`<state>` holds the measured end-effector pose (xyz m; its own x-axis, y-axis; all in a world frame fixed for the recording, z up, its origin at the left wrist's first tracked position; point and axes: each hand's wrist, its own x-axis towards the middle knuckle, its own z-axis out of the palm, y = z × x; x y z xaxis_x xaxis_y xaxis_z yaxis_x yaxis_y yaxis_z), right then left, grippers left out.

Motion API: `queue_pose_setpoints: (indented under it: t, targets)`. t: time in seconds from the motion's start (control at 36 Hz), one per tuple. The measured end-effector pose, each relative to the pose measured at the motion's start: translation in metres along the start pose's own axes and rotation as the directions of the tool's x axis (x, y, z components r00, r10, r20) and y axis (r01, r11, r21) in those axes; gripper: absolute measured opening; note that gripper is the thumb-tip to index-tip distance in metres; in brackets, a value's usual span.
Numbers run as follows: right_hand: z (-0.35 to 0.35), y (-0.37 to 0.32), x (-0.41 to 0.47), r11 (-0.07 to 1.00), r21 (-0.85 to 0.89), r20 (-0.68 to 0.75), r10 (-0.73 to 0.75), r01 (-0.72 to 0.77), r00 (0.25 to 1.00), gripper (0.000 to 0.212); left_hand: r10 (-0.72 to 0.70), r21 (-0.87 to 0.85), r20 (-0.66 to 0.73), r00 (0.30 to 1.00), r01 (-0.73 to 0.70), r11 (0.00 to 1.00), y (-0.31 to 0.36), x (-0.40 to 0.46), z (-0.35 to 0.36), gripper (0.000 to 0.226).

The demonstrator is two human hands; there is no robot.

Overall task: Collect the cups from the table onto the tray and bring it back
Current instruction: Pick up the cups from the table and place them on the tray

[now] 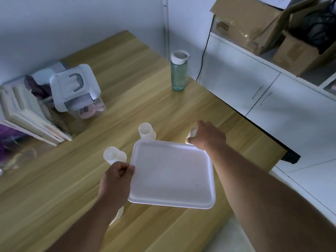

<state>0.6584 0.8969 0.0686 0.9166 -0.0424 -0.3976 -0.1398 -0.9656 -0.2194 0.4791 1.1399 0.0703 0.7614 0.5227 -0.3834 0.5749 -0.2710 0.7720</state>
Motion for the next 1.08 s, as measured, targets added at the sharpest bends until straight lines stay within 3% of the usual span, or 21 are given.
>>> queue_pose_setpoints:
  t: [0.14, 0.25, 0.39, 0.5, 0.64, 0.83, 1.08]
  targets:
    - [0.000, -0.002, 0.001, 0.998, 0.057, -0.049, 0.004, -0.001, 0.999, 0.058, -0.008, 0.002, 0.007, 1.000, 0.008, 1.000, 0.004, -0.002, 0.002, 0.011]
    - [-0.019, -0.011, -0.020, 0.961, 0.272, -0.164, 0.007, 0.038, 0.986, 0.059, -0.013, -0.034, 0.014, 1.000, 0.013, 0.999, 0.011, -0.011, -0.002, 0.011]
    - [-0.047, -0.020, -0.057, 0.756, 0.652, -0.073, -0.011, 0.056, 0.997, 0.073, -0.024, -0.063, 0.032, 0.999, 0.026, 0.998, 0.021, -0.017, -0.003, 0.011]
    - [-0.069, -0.031, -0.096, 0.600, 0.799, 0.002, -0.088, 0.052, 0.996, 0.036, -0.001, -0.085, 0.059, 0.998, 0.006, 0.996, 0.030, -0.025, -0.009, 0.013]
    - [-0.067, -0.042, -0.123, 0.478, 0.878, 0.104, -0.205, 0.007, 0.973, 0.033, 0.009, -0.107, 0.073, 0.997, -0.001, 0.994, 0.037, -0.034, -0.013, 0.012]
    - [-0.044, -0.056, -0.150, 0.668, 0.716, -0.027, -0.261, 0.201, 0.965, 0.063, 0.021, -0.141, 0.077, 0.997, -0.010, 0.990, 0.035, -0.043, -0.021, 0.011]
    - [-0.020, -0.068, -0.163, 0.789, 0.467, -0.193, -0.349, 0.399, 0.917, 0.067, 0.054, -0.169, 0.067, 0.996, -0.041, 0.985, 0.035, -0.052, -0.031, 0.011]
